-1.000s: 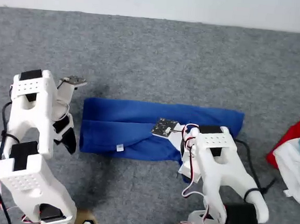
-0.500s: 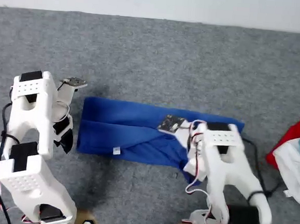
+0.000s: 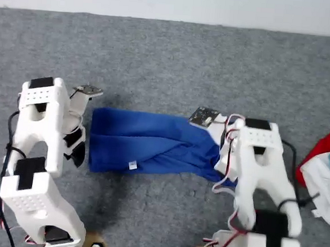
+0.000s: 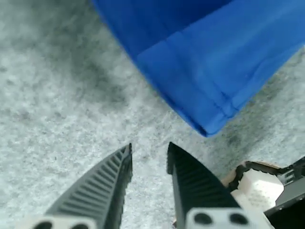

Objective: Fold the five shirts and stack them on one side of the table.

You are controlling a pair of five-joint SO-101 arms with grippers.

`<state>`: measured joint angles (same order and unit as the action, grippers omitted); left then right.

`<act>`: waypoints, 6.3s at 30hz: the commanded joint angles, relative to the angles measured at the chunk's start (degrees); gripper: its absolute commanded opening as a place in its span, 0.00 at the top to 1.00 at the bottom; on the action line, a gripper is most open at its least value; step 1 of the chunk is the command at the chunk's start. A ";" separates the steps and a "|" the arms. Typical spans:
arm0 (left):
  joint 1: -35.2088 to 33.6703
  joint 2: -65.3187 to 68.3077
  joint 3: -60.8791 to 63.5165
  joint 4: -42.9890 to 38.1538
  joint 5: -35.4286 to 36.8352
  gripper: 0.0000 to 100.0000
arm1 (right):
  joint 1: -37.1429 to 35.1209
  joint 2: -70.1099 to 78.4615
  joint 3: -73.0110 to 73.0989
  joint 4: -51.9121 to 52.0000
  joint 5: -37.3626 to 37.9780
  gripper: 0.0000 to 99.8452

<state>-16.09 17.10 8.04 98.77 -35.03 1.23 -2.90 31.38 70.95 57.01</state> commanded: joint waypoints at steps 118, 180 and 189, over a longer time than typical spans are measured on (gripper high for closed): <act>37.89 19.60 -65.01 2.02 12.75 0.92 | -6.99 16.13 -52.75 31.87 -32.26 0.44; -12.66 -6.42 1.89 -1.05 12.75 0.99 | 23.52 16.92 -72.70 31.87 -23.30 0.99; -12.66 -6.42 12.79 -8.62 12.75 0.99 | 43.82 9.45 -72.53 27.56 -14.86 0.99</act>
<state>-28.48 13.23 18.07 92.88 -21.41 37.45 9.93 -38.68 100.22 38.90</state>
